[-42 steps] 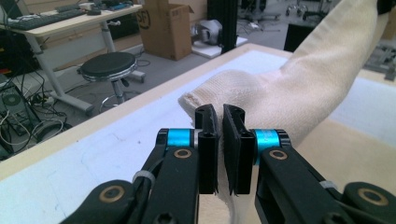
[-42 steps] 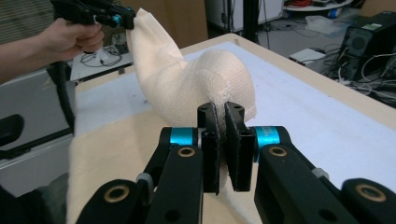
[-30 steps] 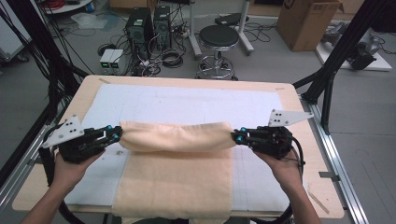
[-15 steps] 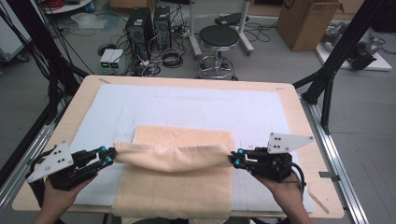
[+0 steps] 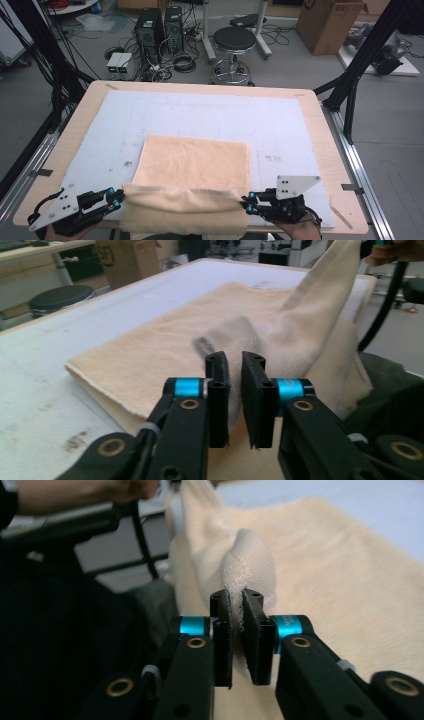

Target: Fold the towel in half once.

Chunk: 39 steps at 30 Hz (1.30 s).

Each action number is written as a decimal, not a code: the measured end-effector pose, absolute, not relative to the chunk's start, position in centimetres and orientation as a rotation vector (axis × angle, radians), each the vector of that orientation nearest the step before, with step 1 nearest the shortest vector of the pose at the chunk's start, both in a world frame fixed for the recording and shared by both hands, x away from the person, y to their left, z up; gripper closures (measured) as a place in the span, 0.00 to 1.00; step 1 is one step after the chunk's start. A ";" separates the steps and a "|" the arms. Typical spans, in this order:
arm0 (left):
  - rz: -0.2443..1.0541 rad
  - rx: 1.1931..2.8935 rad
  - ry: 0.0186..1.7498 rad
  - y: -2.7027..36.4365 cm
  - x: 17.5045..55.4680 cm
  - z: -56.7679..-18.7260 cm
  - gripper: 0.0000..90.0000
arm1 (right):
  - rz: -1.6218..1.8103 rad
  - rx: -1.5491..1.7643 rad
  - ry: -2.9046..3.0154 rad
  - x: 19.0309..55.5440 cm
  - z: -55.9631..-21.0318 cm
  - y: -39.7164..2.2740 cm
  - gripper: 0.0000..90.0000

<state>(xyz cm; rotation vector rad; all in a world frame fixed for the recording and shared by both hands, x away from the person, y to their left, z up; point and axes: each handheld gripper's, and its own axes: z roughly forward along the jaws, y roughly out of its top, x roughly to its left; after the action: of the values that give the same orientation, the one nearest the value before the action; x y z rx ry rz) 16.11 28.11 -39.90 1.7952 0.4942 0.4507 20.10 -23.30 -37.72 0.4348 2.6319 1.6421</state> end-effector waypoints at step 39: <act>0.126 1.994 0.625 26.6 22.7 -43.4 0.96 | 1.423 0.584 2.846 24.7 -42.3 -18.7 0.59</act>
<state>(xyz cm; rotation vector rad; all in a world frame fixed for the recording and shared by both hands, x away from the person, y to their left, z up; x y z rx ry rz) 22.73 26.61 -43.44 1.9944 0.6249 0.1263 24.72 -18.67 -42.29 0.5842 2.8460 1.4226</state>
